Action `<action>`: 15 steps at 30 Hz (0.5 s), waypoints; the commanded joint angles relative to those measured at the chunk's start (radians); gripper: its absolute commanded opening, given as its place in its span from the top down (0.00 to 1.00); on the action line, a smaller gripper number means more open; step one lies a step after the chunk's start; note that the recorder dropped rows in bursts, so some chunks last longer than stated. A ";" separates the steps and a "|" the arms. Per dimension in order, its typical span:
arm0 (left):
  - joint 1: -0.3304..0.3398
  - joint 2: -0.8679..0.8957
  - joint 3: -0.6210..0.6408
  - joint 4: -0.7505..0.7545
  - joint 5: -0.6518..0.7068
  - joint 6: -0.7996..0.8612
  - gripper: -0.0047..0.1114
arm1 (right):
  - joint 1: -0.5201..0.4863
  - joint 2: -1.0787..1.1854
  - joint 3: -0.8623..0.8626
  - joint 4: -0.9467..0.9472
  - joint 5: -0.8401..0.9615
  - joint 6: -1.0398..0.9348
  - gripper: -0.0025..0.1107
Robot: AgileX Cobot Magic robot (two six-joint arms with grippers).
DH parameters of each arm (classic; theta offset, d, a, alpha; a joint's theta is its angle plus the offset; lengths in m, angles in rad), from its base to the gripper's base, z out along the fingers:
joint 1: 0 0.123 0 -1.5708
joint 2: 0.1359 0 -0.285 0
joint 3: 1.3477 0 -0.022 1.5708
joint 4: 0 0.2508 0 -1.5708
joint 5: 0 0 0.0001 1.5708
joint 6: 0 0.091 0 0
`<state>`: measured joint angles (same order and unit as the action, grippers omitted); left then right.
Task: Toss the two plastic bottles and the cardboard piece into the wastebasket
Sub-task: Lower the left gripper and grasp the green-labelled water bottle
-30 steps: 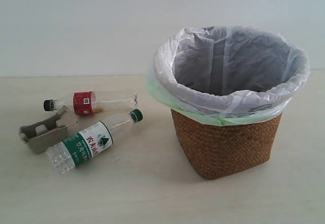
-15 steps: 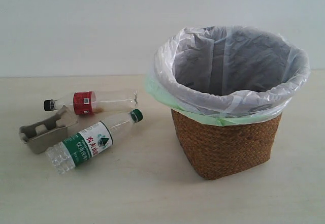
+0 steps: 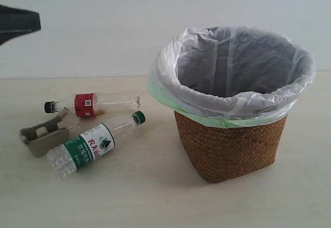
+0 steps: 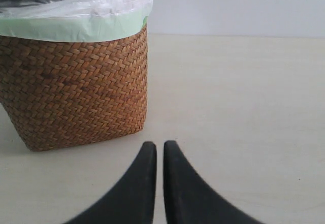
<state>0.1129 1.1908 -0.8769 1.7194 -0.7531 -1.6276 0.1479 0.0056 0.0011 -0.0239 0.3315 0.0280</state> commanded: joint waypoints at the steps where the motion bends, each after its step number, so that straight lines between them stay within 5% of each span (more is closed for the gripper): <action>1: -0.045 0.116 -0.027 0.025 -0.036 0.076 0.29 | 0.001 -0.006 -0.001 -0.008 -0.009 -0.005 0.96; 4: -0.097 0.187 -0.031 0.025 0.016 0.154 0.32 | 0.001 -0.006 -0.001 -0.008 -0.009 -0.005 0.96; 15: -0.274 0.370 -0.106 0.025 0.652 0.185 0.29 | 0.001 -0.006 -0.001 -0.008 -0.009 -0.005 0.96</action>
<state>-0.1352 1.5303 -0.9513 1.7531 -0.2230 -1.4097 0.1479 0.0056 0.0011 -0.0239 0.3315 0.0280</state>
